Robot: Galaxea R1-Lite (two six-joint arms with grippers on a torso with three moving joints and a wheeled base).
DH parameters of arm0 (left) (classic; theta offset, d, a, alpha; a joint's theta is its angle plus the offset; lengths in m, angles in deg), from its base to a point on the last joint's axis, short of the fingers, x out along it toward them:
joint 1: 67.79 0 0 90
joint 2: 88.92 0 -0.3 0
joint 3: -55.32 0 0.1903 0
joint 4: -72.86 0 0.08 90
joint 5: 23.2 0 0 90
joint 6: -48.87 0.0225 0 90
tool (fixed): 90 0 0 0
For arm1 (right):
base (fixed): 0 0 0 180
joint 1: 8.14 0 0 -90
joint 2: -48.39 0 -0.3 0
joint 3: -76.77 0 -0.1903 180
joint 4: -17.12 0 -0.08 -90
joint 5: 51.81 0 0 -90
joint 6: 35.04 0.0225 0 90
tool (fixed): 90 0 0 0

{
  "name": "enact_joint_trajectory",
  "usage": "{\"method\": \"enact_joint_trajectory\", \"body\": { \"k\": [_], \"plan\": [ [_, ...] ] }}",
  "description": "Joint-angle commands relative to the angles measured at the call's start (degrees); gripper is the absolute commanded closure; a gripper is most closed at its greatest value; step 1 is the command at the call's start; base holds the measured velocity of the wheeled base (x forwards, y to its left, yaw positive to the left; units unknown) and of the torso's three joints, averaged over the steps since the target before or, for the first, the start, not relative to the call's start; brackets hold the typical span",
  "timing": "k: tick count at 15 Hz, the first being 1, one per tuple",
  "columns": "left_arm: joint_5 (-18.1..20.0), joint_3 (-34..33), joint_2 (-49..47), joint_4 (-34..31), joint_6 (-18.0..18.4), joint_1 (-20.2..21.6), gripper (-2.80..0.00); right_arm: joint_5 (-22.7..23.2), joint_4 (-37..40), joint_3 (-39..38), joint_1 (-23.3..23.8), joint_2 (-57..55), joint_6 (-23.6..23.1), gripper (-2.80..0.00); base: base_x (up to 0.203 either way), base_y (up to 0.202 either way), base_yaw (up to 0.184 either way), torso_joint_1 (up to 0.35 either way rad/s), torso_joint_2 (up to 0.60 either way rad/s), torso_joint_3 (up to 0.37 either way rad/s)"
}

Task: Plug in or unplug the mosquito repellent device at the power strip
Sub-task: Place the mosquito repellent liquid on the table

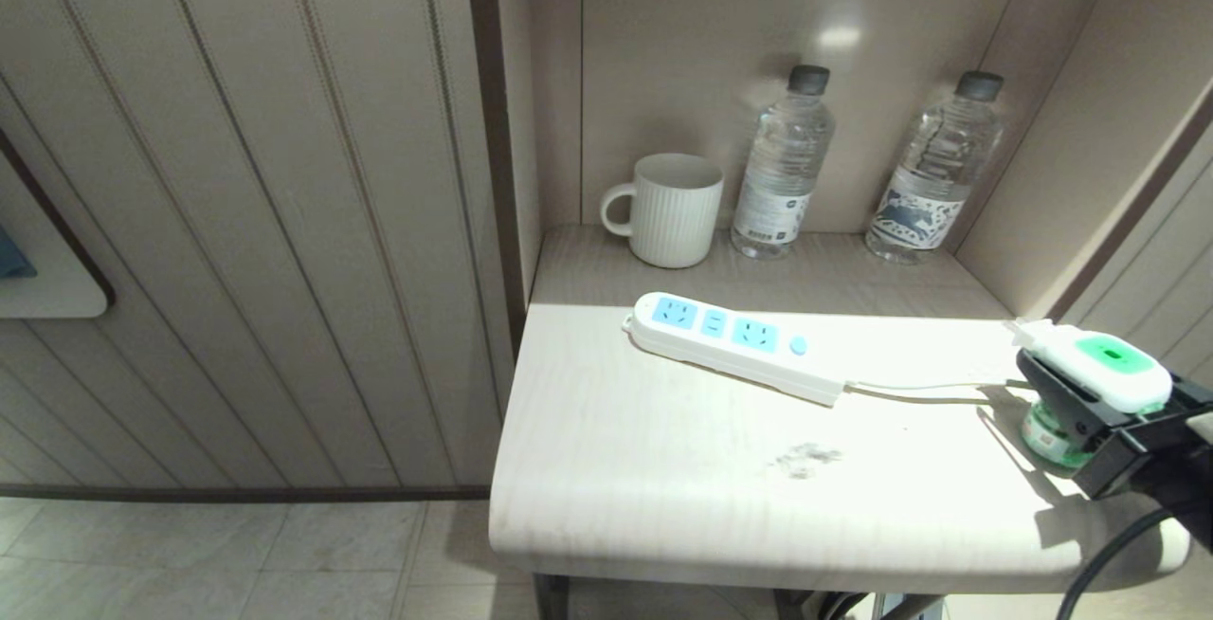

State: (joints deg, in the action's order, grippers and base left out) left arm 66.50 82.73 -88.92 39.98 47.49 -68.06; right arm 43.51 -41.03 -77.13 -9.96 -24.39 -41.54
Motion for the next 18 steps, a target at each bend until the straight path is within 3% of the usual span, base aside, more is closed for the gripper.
{"method": "enact_joint_trajectory", "body": {
  "k": [1, 3, 10, 11, 12, 18],
  "plan": [
    [0.01, 0.00, -0.09, -0.07, -0.10, 0.00, 0.00, 0.05, -3.96, -1.03, 0.14, -4.29, -0.05, 0.00, 0.000, 0.000, 0.000, 0.000, 0.00, 0.000],
    [-0.06, 0.00, -0.09, -0.07, -0.11, 0.00, 0.00, 0.05, -7.96, -2.20, 0.23, -6.71, -0.09, 0.00, 0.000, 0.000, 0.000, 0.000, 0.00, 0.000],
    [-0.05, 0.00, -0.09, -0.07, -0.03, 0.00, 0.00, 0.05, -8.05, -2.47, 0.23, -5.88, -0.09, 0.00, 0.000, 0.000, 0.000, 0.000, 0.00, 0.000],
    [-0.06, 0.00, -0.09, -0.07, -0.03, 0.00, 0.00, 0.02, -8.05, -2.55, 0.23, -5.78, -0.09, -0.72, 0.000, 0.000, 0.000, 0.000, 0.00, 0.000],
    [-0.06, 0.00, -0.09, -0.07, -0.04, 0.00, 0.00, -0.03, -7.98, -2.48, 0.09, -4.97, -0.15, -2.80, 0.000, 0.000, 0.000, 0.000, 0.00, 0.000],
    [-0.03, 0.00, -0.09, -0.07, -0.03, 0.00, 0.00, -0.04, -7.26, -2.20, -0.20, -3.41, -0.27, -2.80, 0.000, 0.000, 0.000, 0.000, 0.00, 0.000]
  ]
}}
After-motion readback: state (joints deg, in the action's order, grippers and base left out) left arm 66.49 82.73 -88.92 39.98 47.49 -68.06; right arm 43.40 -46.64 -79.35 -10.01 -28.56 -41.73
